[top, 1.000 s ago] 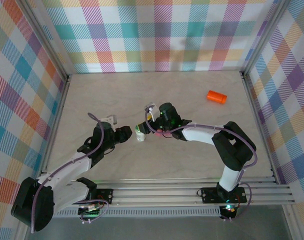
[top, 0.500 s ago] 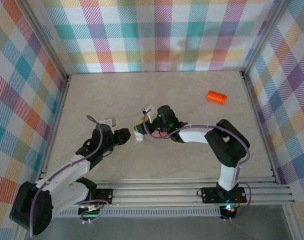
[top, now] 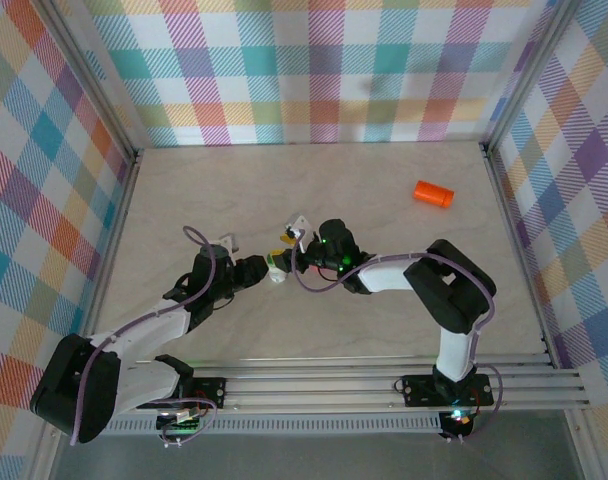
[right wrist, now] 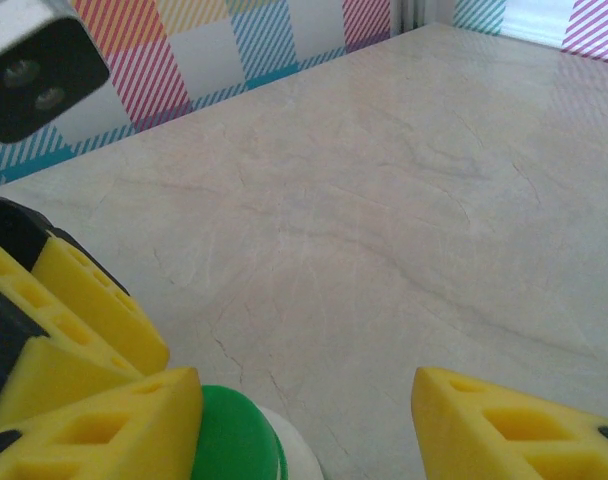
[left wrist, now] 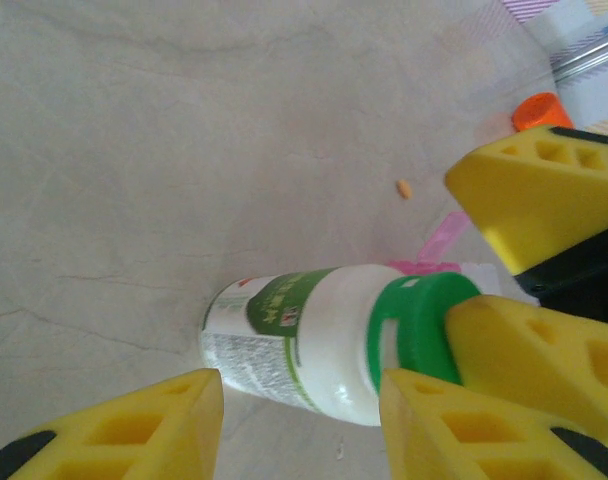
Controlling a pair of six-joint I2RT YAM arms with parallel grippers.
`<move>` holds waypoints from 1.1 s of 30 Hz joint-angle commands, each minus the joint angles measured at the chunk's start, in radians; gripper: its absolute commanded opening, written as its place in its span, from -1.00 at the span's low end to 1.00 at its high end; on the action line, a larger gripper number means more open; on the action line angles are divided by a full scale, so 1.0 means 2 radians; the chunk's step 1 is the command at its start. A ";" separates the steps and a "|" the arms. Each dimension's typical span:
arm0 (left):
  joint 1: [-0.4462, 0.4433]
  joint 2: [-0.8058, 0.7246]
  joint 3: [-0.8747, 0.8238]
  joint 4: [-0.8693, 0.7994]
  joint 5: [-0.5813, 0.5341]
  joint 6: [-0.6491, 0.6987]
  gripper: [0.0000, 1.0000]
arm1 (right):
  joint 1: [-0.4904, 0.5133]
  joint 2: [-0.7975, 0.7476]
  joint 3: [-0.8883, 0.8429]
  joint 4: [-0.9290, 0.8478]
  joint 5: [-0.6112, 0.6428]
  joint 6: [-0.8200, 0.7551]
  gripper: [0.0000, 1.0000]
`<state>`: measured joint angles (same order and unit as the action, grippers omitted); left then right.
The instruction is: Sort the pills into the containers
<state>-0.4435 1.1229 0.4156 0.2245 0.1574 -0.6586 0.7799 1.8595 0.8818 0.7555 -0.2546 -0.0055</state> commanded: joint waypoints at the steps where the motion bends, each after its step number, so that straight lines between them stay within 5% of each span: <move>1: 0.005 -0.006 -0.001 0.027 0.005 -0.012 -0.09 | 0.004 0.036 -0.018 -0.066 -0.003 -0.021 0.13; 18: 0.006 0.044 0.013 0.008 -0.011 -0.011 -0.16 | 0.002 0.094 -0.036 -0.014 -0.017 -0.026 0.12; 29: 0.008 -0.091 0.021 -0.105 -0.094 0.021 -0.17 | -0.004 0.117 -0.055 0.005 -0.009 -0.013 0.11; 33: 0.011 -0.084 0.033 -0.093 -0.073 0.008 -0.14 | -0.005 0.112 -0.049 -0.021 -0.002 -0.013 0.10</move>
<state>-0.4397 0.9421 0.4545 0.0700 0.0063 -0.6491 0.7727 1.9919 0.8474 1.0878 -0.2993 0.0109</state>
